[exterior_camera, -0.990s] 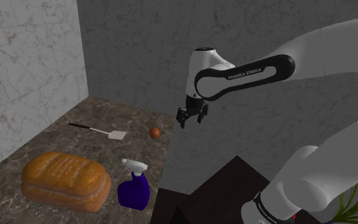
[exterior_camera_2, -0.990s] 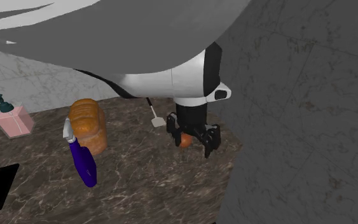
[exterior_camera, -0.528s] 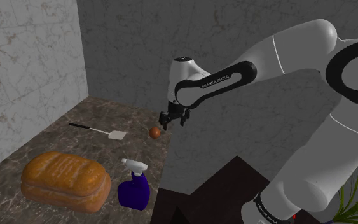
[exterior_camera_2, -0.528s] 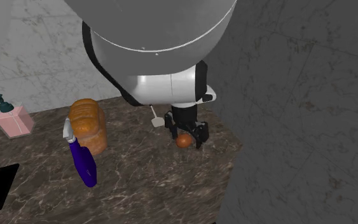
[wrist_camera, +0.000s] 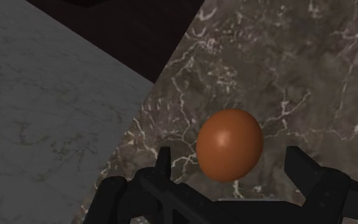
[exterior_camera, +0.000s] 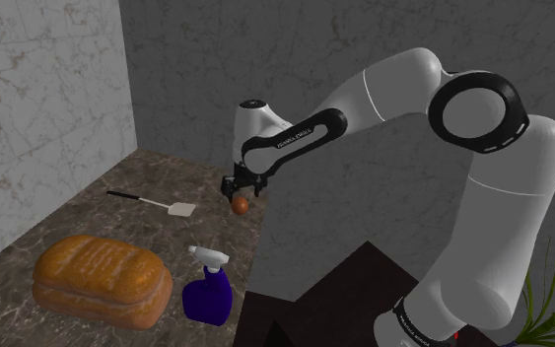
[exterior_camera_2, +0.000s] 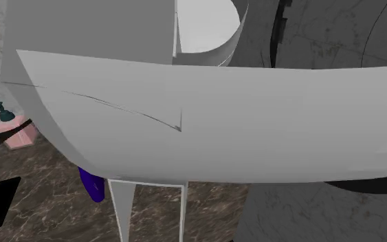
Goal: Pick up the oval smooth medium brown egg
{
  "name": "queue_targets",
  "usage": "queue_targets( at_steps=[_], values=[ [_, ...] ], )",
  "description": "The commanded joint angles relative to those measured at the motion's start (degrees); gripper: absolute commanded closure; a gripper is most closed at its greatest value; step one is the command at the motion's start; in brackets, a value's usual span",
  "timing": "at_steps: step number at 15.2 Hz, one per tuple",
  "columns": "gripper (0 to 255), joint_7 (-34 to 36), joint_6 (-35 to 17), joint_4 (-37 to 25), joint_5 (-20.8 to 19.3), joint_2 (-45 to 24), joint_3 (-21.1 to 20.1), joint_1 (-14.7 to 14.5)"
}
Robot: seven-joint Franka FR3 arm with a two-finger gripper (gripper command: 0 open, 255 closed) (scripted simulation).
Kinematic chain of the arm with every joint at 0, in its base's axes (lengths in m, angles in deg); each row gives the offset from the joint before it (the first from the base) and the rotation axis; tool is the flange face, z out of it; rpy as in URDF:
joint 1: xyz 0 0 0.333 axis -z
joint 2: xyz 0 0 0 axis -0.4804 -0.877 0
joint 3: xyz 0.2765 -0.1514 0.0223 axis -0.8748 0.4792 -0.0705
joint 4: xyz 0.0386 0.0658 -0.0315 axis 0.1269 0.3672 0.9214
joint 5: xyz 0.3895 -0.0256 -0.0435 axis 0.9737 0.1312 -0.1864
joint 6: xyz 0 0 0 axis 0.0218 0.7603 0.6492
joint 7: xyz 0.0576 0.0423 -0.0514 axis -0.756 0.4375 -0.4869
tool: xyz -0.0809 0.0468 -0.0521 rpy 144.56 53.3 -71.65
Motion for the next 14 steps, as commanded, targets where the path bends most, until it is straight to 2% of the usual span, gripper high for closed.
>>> queue_targets(
  at_steps=[1,9,10,14],
  values=[
    [0,0.68,-0.74,-1.30,-0.54,-1.85,0.19,-0.36],
    [0,1.80,-4.65,-0.87,-1.80,-5.42,0.85,-0.78],
    [255,1.77,-4.64,-0.82,-1.79,-5.35,0.84,-0.75],
    [255,1.80,-4.65,-0.83,-1.80,-5.38,0.84,-0.78]
  ],
)
